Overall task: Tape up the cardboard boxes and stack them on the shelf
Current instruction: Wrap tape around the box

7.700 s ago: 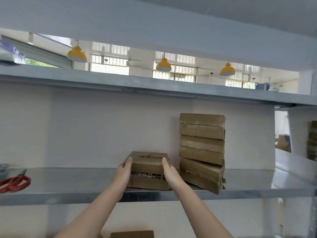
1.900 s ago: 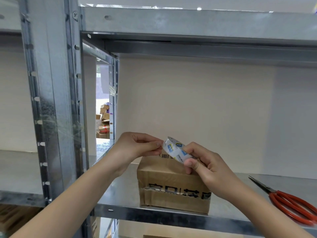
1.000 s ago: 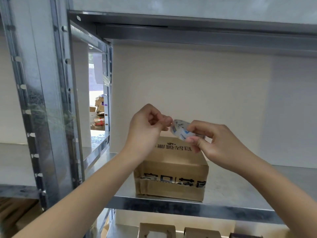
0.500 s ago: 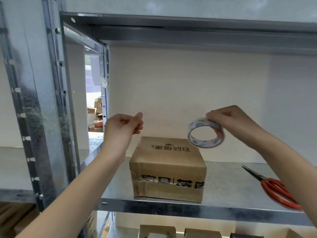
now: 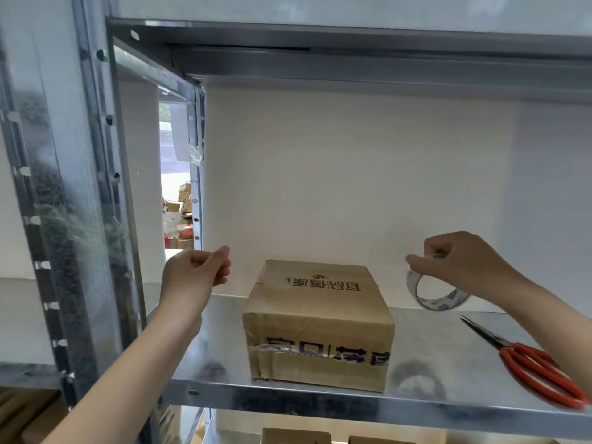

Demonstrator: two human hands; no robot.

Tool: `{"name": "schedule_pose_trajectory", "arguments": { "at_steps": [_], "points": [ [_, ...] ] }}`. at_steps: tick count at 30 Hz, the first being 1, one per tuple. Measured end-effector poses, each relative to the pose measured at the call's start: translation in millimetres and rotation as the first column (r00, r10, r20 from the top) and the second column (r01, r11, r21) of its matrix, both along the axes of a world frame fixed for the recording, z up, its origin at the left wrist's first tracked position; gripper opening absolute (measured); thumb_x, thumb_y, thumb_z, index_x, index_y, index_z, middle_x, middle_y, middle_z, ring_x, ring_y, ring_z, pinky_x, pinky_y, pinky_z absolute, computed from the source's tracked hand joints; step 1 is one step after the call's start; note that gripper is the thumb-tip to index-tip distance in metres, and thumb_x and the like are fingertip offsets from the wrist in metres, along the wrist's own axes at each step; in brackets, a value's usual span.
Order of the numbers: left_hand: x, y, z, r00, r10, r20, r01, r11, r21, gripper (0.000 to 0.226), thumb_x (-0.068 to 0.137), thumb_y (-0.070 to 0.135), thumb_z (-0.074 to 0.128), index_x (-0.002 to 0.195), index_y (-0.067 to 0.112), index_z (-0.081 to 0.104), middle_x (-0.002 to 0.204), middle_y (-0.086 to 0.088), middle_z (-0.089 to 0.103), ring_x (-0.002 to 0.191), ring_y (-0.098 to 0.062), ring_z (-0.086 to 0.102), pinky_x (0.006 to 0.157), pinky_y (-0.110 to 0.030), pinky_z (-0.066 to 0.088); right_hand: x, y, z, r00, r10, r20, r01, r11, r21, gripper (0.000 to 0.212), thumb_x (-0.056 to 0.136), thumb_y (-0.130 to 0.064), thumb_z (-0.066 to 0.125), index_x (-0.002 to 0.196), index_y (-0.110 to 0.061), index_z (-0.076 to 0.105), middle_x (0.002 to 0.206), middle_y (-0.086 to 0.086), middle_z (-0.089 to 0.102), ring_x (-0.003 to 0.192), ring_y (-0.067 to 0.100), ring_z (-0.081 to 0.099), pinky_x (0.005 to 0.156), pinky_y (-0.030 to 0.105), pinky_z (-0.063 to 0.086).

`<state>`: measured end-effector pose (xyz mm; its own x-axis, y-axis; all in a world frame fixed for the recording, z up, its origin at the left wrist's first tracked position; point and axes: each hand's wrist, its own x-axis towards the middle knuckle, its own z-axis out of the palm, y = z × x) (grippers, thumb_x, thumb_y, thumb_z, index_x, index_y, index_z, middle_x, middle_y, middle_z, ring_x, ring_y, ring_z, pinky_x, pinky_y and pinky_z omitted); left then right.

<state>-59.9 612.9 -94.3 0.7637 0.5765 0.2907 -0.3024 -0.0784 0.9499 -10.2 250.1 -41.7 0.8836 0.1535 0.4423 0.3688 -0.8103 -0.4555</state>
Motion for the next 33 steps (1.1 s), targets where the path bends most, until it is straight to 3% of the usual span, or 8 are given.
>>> {"name": "schedule_pose_trajectory", "arguments": {
  "at_steps": [11, 16, 21, 23, 25, 27, 31, 33],
  "points": [
    [1.5, 3.4, -27.4, 0.992, -0.05, -0.118, 0.036, 0.993, -0.116, 0.017, 0.088, 0.015, 0.074, 0.085, 0.0, 0.067, 0.082, -0.016, 0.07, 0.073, -0.026, 0.065, 0.069, -0.029, 0.053, 12.0, 0.4, -27.5, 0.999, 0.025, -0.021, -0.025, 0.999, -0.034, 0.058, 0.077, -0.039, 0.077, 0.05, -0.022, 0.029, 0.049, -0.009, 0.024, 0.047, 0.009, 0.024, 0.057, 0.03, 0.022],
    [-6.3, -11.3, -50.7, 0.932, -0.228, -0.282, 0.185, 0.968, -0.171, 0.027, 0.093, 0.024, 0.069, 0.086, -0.001, 0.073, 0.079, -0.024, 0.071, 0.071, -0.037, 0.061, 0.069, -0.047, 0.051, 9.7, 19.5, -48.4, 0.999, -0.02, -0.048, 0.014, 0.992, -0.124, 0.055, 0.074, -0.046, 0.076, 0.049, -0.021, 0.034, 0.042, -0.009, 0.033, 0.042, 0.008, 0.03, 0.054, 0.028, 0.026],
    [9.5, -34.9, -37.0, 0.935, -0.229, -0.272, 0.155, 0.952, -0.265, 0.033, 0.101, 0.013, 0.033, 0.071, 0.008, 0.044, 0.069, -0.017, 0.047, 0.066, -0.027, 0.048, 0.059, -0.028, 0.041, 0.9, 45.4, -57.5, 0.998, 0.041, 0.038, -0.034, 0.983, -0.179, 0.045, 0.053, -0.066, 0.031, 0.053, -0.021, 0.029, 0.039, -0.006, 0.037, 0.044, 0.016, 0.03, 0.079, 0.016, 0.033],
    [13.3, -29.2, -39.0, 0.929, -0.198, -0.314, 0.172, 0.979, -0.109, 0.029, 0.102, 0.016, 0.032, 0.076, 0.008, 0.042, 0.074, -0.015, 0.046, 0.067, -0.023, 0.045, 0.059, -0.021, 0.041, -0.1, 45.0, -57.2, 0.997, 0.051, 0.058, -0.04, 0.982, -0.184, 0.045, 0.052, -0.065, 0.028, 0.054, -0.02, 0.029, 0.039, -0.006, 0.039, 0.048, 0.015, 0.024, 0.078, 0.023, 0.034],
    [5.9, -24.7, -36.7, 0.841, -0.294, -0.454, 0.38, 0.919, 0.109, 0.027, 0.098, 0.037, 0.04, 0.098, 0.012, 0.05, 0.096, -0.012, 0.059, 0.092, -0.023, 0.057, 0.088, -0.022, 0.049, 0.4, 42.9, -58.4, 0.994, 0.076, 0.08, -0.057, 0.975, -0.213, 0.044, 0.06, -0.063, 0.035, 0.055, -0.02, 0.031, 0.041, -0.008, 0.042, 0.053, 0.014, 0.027, 0.072, 0.02, 0.03],
    [-9.2, -21.9, -39.6, 0.748, -0.324, -0.58, 0.585, 0.733, 0.346, 0.024, 0.103, 0.04, 0.04, 0.107, 0.019, 0.049, 0.112, -0.001, 0.059, 0.109, -0.02, 0.055, 0.108, -0.038, 0.041, -1.0, 40.6, -59.5, 0.989, 0.092, 0.114, -0.061, 0.968, -0.245, 0.037, 0.071, -0.055, 0.039, 0.059, -0.02, 0.034, 0.048, -0.007, 0.042, 0.058, 0.017, 0.033, 0.068, 0.013, 0.024],
    [-15.4, -23.5, -29.5, 0.768, -0.141, -0.625, 0.63, 0.345, 0.696, 0.013, 0.1, 0.036, 0.049, 0.105, 0.028, 0.04, 0.111, 0.005, 0.045, 0.107, -0.012, 0.047, 0.108, -0.027, 0.038, -11.7, 35.9, -60.8, 0.974, 0.129, 0.185, -0.066, 0.947, -0.313, 0.04, 0.075, -0.057, 0.028, 0.061, -0.02, 0.033, 0.053, -0.002, 0.047, 0.057, 0.019, 0.036, 0.074, 0.02, 0.025],
    [0.3, -12.5, -11.9, 0.858, -0.019, -0.513, 0.455, 0.493, 0.742, 0.017, 0.094, 0.02, 0.057, 0.111, 0.019, 0.051, 0.116, -0.003, 0.056, 0.103, -0.019, 0.058, 0.094, -0.031, 0.049, -16.3, 36.0, -61.4, 0.967, 0.132, 0.218, -0.049, 0.935, -0.35, 0.046, 0.07, -0.065, 0.018, 0.06, -0.022, 0.033, 0.053, -0.003, 0.047, 0.053, 0.016, 0.036, 0.076, 0.025, 0.029]
  ]
}}
